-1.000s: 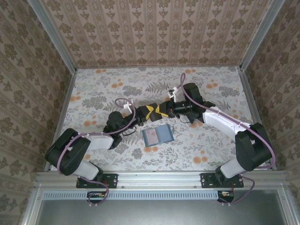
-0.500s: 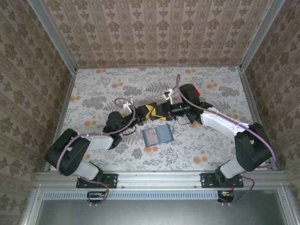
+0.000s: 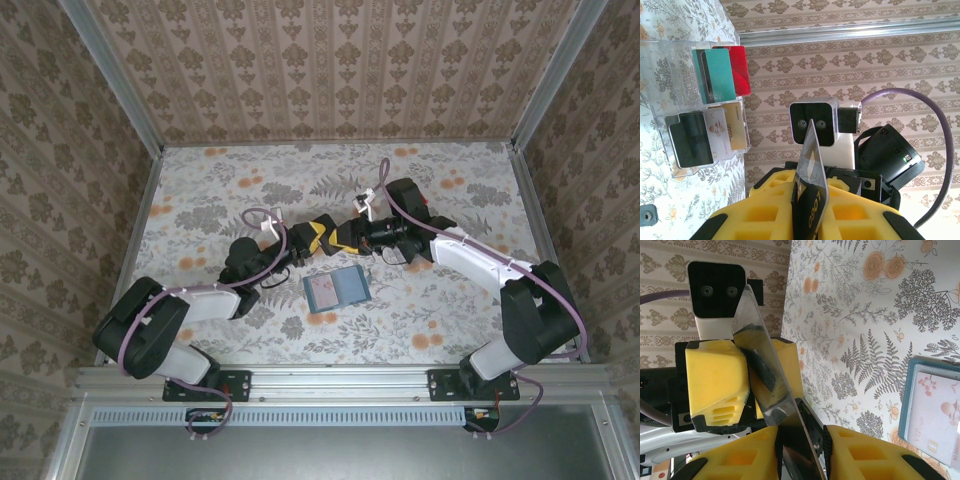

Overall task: Put the credit cards into the card holder
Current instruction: Place the credit card in the storage box.

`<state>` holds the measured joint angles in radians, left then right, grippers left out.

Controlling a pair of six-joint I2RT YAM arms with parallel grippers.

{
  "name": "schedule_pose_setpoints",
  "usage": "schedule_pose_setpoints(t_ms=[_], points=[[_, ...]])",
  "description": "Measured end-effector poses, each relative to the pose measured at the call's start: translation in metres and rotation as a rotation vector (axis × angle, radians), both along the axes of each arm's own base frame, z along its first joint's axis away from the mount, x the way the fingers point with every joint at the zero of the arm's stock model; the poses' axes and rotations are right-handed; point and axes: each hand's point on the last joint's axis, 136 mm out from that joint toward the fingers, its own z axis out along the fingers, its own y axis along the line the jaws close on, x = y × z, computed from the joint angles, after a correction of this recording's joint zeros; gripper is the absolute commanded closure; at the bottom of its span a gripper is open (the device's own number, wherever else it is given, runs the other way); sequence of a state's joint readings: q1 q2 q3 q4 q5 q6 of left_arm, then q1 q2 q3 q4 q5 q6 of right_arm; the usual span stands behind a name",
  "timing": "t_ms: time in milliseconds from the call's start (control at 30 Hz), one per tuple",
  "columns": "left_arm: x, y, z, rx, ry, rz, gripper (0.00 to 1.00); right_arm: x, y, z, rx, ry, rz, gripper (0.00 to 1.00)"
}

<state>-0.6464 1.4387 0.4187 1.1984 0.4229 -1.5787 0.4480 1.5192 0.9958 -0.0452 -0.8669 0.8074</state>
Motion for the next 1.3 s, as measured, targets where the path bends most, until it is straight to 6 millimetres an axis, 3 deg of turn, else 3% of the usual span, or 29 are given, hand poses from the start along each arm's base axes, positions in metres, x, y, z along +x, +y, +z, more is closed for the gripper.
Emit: schedule_pose_setpoints(t_ms=[433,733,900,1067,1200,1300], points=[[0.000,0.000,0.000,-0.001,0.000,0.000,0.80,0.011,-0.011,0.003,-0.030,-0.021,-0.081,0.73],[0.000,0.000,-0.001,0.001,0.002,0.001,0.85,0.012,-0.016,0.005,-0.040,-0.026,-0.119,0.78],[-0.002,0.001,-0.005,0.008,0.011,0.001,0.89,0.017,-0.031,0.008,-0.054,-0.039,-0.191,0.87],[-0.003,0.002,-0.008,0.013,0.017,0.000,1.00,0.022,-0.042,0.012,-0.052,-0.049,-0.231,0.90],[-0.003,0.002,-0.012,0.023,0.023,0.000,1.00,0.025,-0.064,0.013,-0.095,-0.079,-0.280,0.90],[-0.003,0.002,-0.027,0.079,0.050,0.000,1.00,0.023,-0.084,0.004,-0.208,-0.121,-0.300,0.90]])
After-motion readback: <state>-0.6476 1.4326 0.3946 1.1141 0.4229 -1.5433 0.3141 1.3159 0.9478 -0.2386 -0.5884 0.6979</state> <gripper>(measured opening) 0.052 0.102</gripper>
